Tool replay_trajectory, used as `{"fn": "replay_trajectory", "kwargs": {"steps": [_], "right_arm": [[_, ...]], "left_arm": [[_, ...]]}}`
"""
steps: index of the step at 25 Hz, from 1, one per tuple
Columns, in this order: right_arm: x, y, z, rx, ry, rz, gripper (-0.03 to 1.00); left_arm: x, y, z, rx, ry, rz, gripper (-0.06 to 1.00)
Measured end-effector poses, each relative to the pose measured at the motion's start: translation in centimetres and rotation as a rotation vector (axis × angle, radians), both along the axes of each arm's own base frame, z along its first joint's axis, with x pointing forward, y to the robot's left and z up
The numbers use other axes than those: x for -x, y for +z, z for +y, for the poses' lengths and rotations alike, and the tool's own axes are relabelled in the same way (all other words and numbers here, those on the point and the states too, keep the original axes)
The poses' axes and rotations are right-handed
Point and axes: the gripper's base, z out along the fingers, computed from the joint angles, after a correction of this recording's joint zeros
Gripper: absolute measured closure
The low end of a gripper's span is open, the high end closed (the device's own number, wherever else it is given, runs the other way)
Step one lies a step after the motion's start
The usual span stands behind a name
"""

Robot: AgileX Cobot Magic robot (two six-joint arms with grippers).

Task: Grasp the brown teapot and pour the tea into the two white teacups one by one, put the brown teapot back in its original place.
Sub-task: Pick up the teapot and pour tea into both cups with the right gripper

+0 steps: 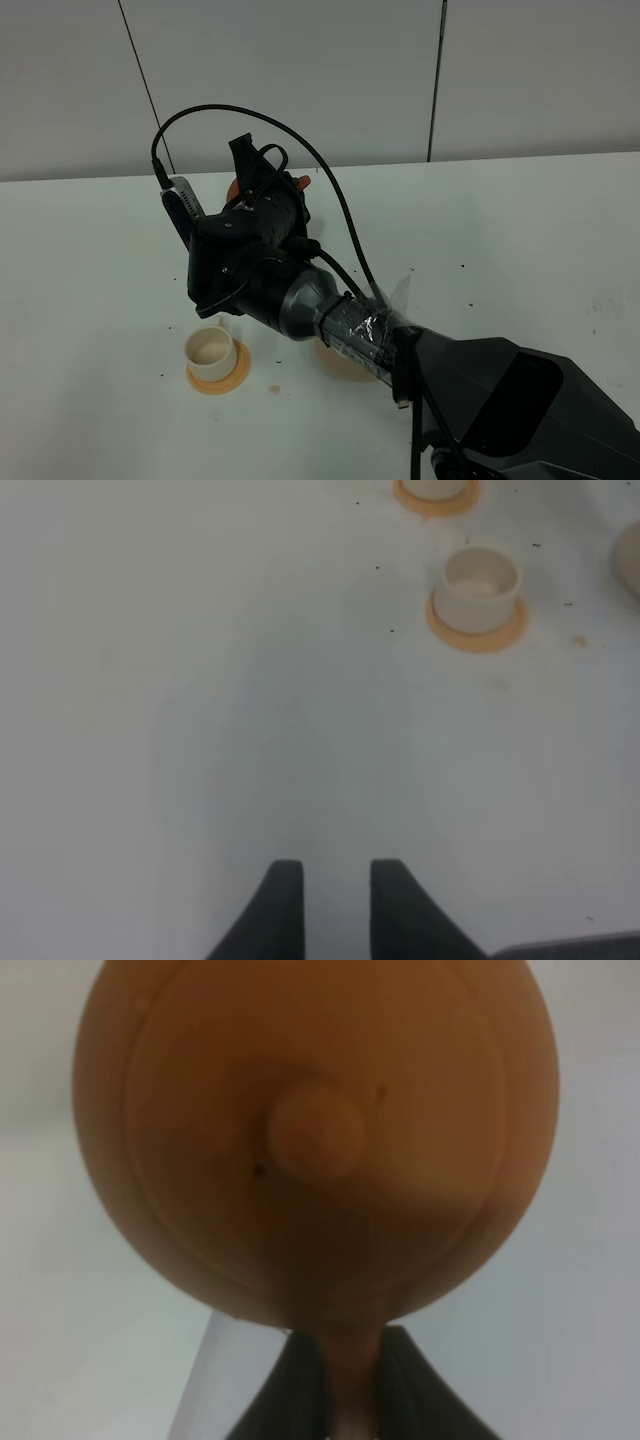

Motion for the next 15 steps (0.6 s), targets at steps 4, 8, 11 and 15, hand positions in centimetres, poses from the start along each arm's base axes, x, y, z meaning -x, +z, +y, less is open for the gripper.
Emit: {"fn": "replay_trajectory", "kwargs": {"steps": [4,8,11,15], "right_arm": [[0.00,0.00,0.00,0.000,0.000,0.000,0.87],[0.00,0.00,0.00,0.000,0.000,0.000,0.87],[0.00,0.00,0.00,-0.001,0.000,0.000,0.87],[0.00,-0.01,0.00,-0.006,-0.003,0.000,0.87]], "left_arm": [[0.00,0.00,0.00,0.000,0.000,0.000,0.71],[0.00,0.00,0.00,0.000,0.000,0.000,0.71],[0.00,0.00,0.00,0.000,0.000,0.000,0.71],[0.00,0.00,0.00,0.000,0.000,0.000,0.71]]}}
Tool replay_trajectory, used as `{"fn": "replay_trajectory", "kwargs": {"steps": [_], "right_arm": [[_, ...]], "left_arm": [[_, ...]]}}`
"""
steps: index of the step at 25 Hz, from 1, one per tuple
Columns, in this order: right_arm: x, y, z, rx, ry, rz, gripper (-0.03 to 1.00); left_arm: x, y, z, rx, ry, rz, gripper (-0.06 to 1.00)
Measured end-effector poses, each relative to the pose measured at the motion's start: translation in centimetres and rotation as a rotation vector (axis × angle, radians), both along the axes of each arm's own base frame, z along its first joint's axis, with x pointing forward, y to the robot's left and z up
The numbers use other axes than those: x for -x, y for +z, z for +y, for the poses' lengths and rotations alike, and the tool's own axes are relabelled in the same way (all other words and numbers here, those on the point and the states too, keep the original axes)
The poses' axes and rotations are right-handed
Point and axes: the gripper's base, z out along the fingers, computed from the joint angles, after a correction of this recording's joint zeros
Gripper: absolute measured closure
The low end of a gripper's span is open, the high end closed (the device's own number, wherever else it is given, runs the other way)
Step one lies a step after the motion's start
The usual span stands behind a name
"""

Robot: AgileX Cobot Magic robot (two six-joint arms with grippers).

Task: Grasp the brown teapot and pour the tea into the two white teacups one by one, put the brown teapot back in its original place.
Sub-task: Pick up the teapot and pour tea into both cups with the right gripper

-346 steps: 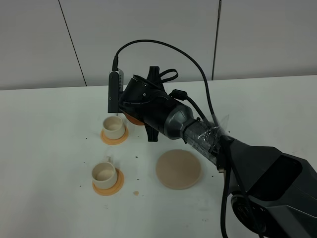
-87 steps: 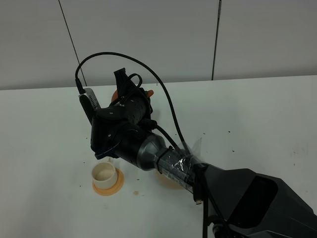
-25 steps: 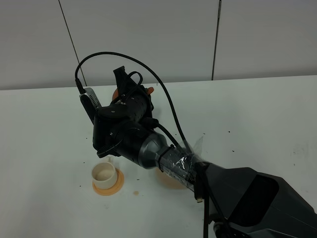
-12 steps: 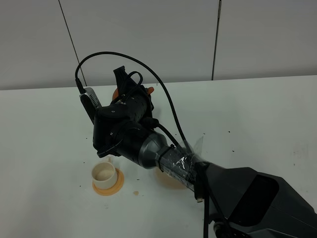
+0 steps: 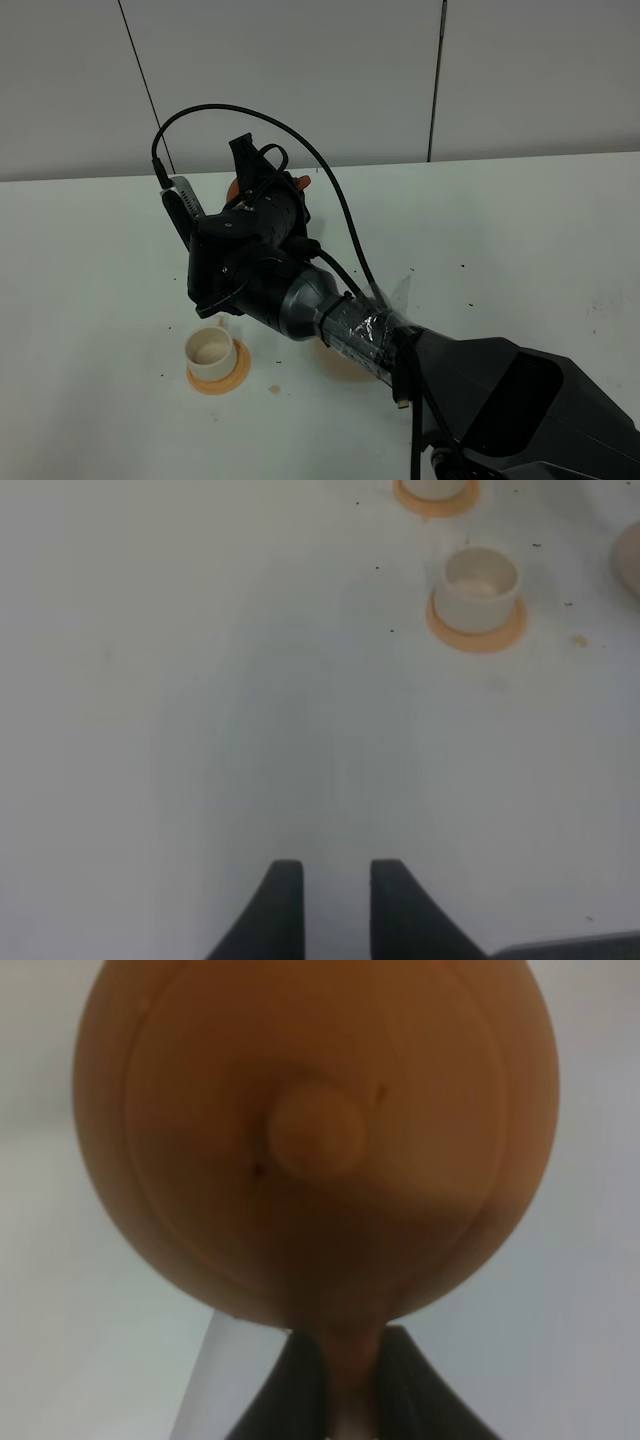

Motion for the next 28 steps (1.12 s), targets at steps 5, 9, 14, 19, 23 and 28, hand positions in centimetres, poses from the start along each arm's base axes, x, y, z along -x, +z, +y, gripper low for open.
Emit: {"fn": "replay_trajectory", "kwargs": {"steps": [5,9,14,19,23,28], "right_arm": [[0.00,0.00,0.00,-0.004,-0.002,0.000,0.87],[0.00,0.00,0.00,-0.021,-0.011,-0.002,0.87],[0.05,-0.10,0.03,-0.034,-0.015,0.009,0.87],[-0.02,-0.36,-0.09,-0.057,-0.023,0.039,0.87],[-0.22,-0.43,-0.37,-0.067,-0.036,0.054,0.87],[-0.44,0.29,-0.84,-0.135,-0.055,0.104,0.87]], "left_arm": [[0.00,0.00,0.00,0.000,0.000,0.000,0.71],[0.00,0.00,0.00,0.000,0.000,0.000,0.71],[0.00,0.00,0.00,0.000,0.000,0.000,0.71],[0.00,0.00,0.00,0.000,0.000,0.000,0.71],[0.00,0.00,0.00,0.000,0.000,0.000,0.71],[0.00,0.00,0.00,0.000,0.000,0.000,0.71]]}}
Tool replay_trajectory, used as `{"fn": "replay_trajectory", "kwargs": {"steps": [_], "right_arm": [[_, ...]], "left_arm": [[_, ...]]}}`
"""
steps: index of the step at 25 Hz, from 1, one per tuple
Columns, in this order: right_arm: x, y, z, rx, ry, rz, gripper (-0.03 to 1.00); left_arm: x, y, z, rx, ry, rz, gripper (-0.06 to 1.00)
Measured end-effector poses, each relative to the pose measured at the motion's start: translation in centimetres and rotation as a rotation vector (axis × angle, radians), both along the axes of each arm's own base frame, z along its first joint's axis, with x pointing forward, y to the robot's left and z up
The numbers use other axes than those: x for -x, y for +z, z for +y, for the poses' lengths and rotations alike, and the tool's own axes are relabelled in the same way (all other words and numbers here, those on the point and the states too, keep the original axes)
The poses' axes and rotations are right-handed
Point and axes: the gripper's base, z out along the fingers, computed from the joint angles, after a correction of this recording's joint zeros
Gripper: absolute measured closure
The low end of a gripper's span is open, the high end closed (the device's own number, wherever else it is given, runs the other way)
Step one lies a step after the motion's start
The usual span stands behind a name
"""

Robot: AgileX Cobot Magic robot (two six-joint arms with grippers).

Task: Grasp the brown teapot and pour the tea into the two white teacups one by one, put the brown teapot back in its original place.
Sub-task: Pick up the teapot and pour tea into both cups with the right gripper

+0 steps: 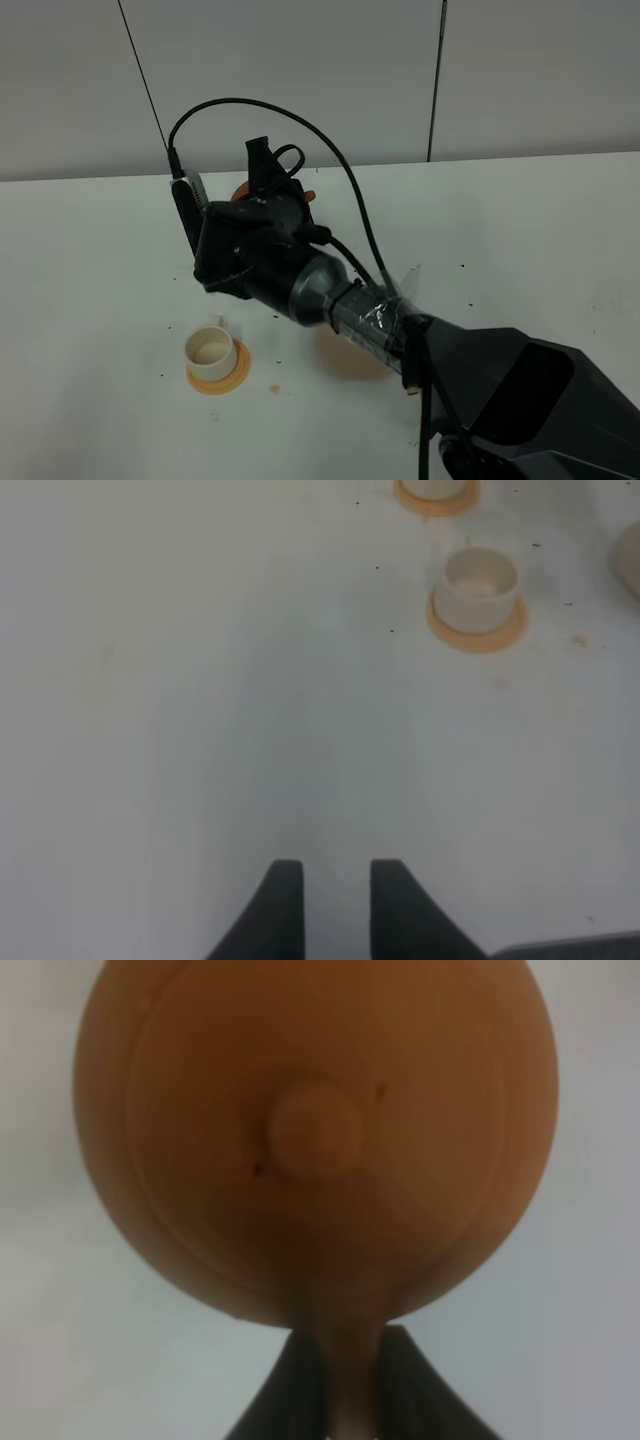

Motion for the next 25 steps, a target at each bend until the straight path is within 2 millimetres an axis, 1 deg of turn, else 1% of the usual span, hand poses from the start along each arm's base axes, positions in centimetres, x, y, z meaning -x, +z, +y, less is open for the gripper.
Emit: {"fn": "replay_trajectory", "kwargs": {"steps": [4,7,10,17,20,25], "right_arm": [[-0.4,1.8,-0.8,-0.058,-0.021,0.013,0.87],[-0.5,2.8,-1.4,-0.105,-0.045,0.044,0.87],[-0.5,3.2,-2.0,-0.148,-0.076,0.107,0.87],[-0.7,3.1,-3.8,-0.211,-0.147,0.323,0.87],[-0.7,3.4,-4.0,-0.254,-0.138,0.381,0.87],[-0.9,4.8,-4.1,-0.354,-0.114,0.422,0.87]], "left_arm": [[0.0,0.0,0.0,0.000,0.000,0.000,0.71],[0.0,0.0,0.0,0.000,0.000,0.000,0.71],[0.0,0.0,0.0,0.000,0.000,0.000,0.71],[0.0,0.0,0.0,0.000,0.000,0.000,0.71],[0.0,0.0,0.0,0.000,0.000,0.000,0.71],[0.0,0.0,0.0,0.000,0.000,0.000,0.71]]}}
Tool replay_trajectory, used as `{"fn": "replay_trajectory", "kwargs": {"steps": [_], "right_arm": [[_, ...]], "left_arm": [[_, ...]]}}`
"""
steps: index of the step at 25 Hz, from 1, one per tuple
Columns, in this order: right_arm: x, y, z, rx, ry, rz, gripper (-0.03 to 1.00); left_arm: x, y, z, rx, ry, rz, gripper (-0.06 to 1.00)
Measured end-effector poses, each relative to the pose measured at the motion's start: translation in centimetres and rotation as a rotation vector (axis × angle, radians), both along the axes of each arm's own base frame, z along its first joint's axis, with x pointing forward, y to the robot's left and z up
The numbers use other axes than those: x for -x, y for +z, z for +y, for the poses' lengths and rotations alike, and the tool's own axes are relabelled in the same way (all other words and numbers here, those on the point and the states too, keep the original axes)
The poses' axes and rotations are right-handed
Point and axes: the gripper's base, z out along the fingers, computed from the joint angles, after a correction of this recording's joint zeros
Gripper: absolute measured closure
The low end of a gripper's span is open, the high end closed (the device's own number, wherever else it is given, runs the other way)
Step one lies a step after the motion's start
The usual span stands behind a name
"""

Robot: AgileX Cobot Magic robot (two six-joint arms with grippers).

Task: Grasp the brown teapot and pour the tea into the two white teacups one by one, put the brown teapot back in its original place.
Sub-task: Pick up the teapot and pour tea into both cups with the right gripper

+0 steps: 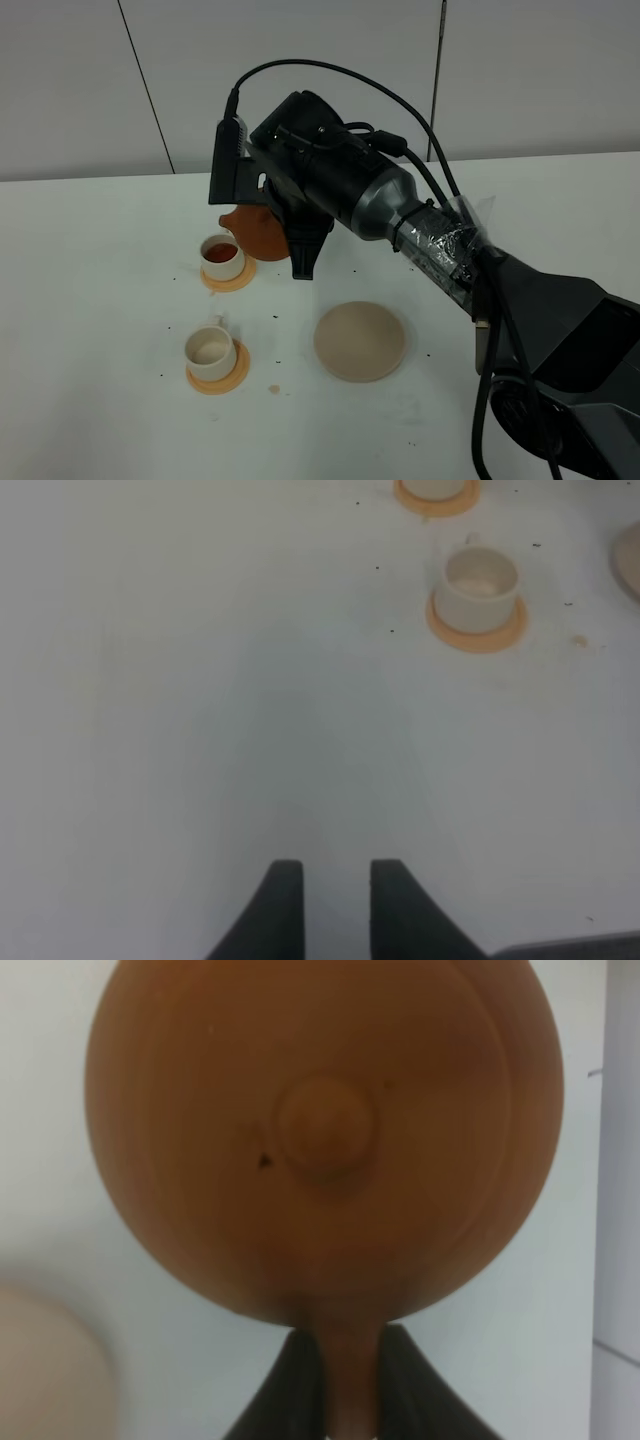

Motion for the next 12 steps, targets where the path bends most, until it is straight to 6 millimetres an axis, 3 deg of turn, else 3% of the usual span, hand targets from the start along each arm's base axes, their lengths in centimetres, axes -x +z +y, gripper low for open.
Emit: {"fn": "replay_trajectory", "kwargs": {"steps": [6,12], "right_arm": [[-0.2,0.6,-0.2,-0.087,-0.032,0.039,0.87],[-0.9,0.7,-1.1,-0.190,-0.229,0.064,0.87]], "left_arm": [[0.0,0.0,0.0,0.000,0.000,0.000,0.71],[0.0,0.0,0.0,0.000,0.000,0.000,0.71]]}}
